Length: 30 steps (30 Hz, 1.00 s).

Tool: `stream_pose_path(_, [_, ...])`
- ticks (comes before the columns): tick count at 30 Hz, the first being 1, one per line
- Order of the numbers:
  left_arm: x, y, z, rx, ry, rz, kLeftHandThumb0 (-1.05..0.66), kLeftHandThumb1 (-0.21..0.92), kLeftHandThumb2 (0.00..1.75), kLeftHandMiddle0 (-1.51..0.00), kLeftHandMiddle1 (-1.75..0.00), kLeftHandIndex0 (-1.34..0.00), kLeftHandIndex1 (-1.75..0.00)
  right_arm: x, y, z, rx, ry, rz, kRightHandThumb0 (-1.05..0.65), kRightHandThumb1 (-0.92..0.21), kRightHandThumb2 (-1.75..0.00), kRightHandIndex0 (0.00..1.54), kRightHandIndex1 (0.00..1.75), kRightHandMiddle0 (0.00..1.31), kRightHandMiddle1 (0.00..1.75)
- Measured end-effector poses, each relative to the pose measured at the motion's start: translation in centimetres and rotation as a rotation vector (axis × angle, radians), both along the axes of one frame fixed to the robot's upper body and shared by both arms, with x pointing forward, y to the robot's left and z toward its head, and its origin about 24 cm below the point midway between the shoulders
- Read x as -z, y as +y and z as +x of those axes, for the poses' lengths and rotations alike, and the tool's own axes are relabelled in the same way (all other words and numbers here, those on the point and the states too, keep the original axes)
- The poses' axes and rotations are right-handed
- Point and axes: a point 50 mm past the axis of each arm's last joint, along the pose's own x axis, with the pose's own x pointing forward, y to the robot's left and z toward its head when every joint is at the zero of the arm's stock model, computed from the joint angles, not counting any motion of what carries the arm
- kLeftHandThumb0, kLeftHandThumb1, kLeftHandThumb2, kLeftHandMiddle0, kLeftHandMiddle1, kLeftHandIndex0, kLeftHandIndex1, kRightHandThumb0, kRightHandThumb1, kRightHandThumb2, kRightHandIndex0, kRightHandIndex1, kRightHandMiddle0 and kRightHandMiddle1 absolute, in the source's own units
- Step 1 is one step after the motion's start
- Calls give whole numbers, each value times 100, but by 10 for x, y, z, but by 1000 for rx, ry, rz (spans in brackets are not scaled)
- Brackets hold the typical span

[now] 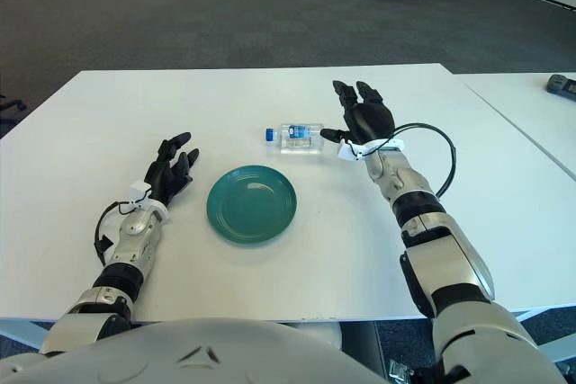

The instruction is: Put the bottle into the plate.

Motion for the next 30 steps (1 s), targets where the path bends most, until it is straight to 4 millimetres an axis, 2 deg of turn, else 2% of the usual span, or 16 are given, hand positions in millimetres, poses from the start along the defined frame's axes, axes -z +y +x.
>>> stream_pose_path(10, [0,-3,0,1,0,-13,-79,92,81,-53,-3,0,-85,-2,12,9,-37,55,-57,-105,-92,-64,0,0,1,3])
stream_pose_path(19, [0,-5,0,3,-1,-21,-79,92,80,-53,-2,0,-84,0,40,18,-90,95,-86,-105,-92,-64,0,0,1,4])
stream_pose_path(30, [0,-8,0,2,-4,-32,-79,92,80,-54,-2,0,-83,10,63,21,-121,181,-110,-105,-92,-65,0,0,0,4])
